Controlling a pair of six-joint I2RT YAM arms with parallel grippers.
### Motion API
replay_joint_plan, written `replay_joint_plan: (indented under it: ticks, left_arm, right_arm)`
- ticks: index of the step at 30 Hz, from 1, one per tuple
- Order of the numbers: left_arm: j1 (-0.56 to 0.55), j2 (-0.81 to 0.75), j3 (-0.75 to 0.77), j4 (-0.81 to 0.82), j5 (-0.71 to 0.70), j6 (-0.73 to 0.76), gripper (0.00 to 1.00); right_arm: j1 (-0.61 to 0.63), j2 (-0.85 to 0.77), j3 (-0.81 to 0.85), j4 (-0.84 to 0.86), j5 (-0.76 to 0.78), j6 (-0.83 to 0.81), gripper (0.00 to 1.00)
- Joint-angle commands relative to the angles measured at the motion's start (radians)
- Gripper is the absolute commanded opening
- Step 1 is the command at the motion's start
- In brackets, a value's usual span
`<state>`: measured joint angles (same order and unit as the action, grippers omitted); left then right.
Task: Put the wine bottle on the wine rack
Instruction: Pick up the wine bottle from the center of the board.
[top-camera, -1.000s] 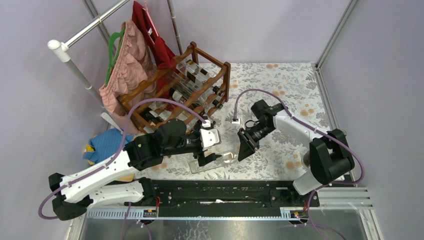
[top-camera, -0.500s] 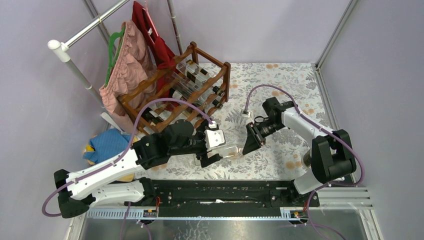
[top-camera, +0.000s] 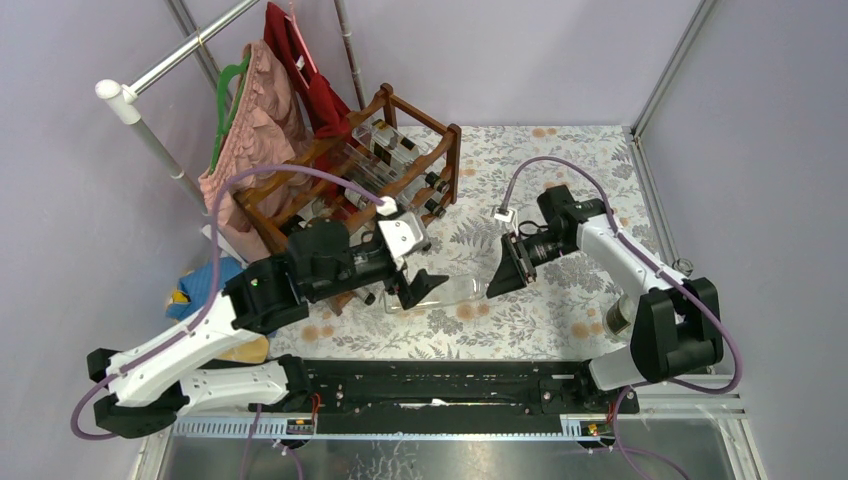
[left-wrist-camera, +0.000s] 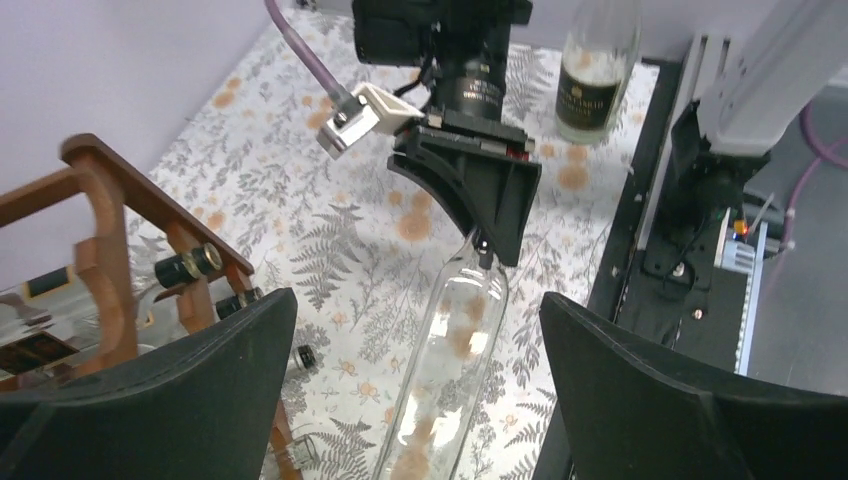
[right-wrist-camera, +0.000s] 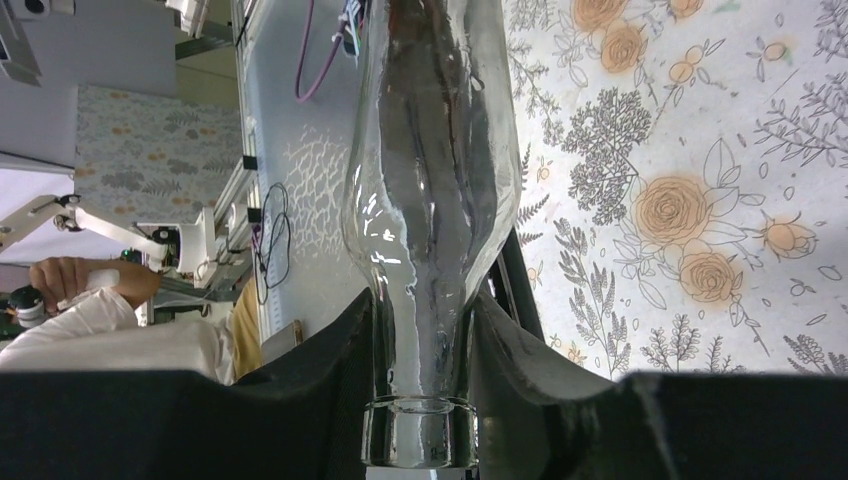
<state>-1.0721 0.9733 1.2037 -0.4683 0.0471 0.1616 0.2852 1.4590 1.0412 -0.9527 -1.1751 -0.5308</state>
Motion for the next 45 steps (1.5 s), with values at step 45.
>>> replay_joint_plan:
  ticks: [45]
  left_arm:
    - [0.024,0.017,0.122,0.070,-0.141,-0.040,0.98]
  right_arm:
    - [0.107,-0.041,-0.337,1.669,0.092,1.321,0.00]
